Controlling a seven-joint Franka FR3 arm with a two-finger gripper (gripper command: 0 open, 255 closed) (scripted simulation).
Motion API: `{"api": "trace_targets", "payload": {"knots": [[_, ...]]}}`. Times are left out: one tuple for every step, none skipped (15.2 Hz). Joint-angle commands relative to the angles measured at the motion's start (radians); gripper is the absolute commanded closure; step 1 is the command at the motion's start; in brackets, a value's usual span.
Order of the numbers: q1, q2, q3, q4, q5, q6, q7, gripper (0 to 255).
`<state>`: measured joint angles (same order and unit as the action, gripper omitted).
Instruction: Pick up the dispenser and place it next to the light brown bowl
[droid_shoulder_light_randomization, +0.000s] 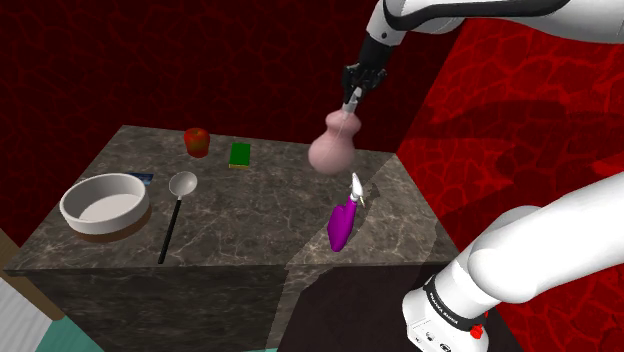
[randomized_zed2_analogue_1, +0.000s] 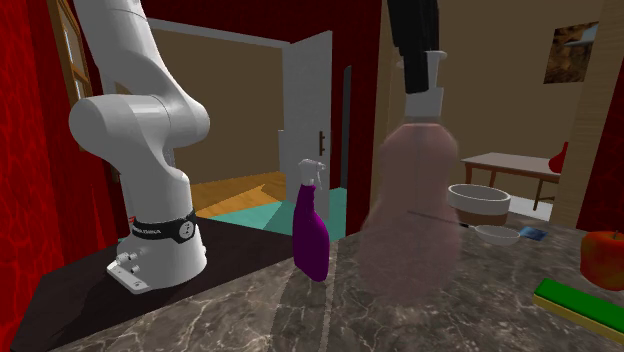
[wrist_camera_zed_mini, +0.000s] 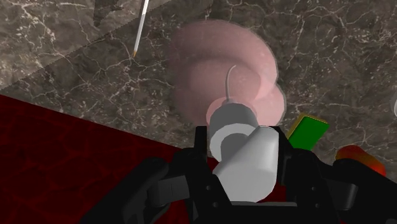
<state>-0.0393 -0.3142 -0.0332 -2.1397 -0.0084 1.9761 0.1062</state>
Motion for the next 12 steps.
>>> {"api": "trace_targets", "payload": {"knots": [[0.0, -0.002, 0.0, 0.026, 0.0, -0.027, 0.0, 255], [0.0, -0.003, 0.0, 0.039, 0.0, -0.041, 0.0, 255], [0.0, -0.003, 0.0, 0.053, 0.0, -0.054, 0.0, 255], [0.0, -0.002, 0.0, 0.066, 0.0, -0.068, 0.0, 255], [0.0, -0.002, 0.0, 0.08, 0.0, -0.081, 0.0, 255], [0.0, -0.001, 0.0, 0.095, 0.0, -0.095, 0.0, 255], [0.0, 0.0, 0.001, 0.109, 0.0, -0.108, 0.0, 255], [0.0, 0.001, 0.001, 0.124, 0.0, -0.121, 0.0, 255], [0.0, 0.003, 0.001, 0.138, 0.001, -0.135, 0.0, 255], [0.0, 0.004, 0.001, 0.153, 0.001, -0.148, 0.0, 255], [0.001, 0.006, 0.001, 0.169, 0.001, -0.162, 0.0, 255], [0.001, 0.008, 0.001, 0.184, 0.001, -0.175, 0.0, 255]]}}
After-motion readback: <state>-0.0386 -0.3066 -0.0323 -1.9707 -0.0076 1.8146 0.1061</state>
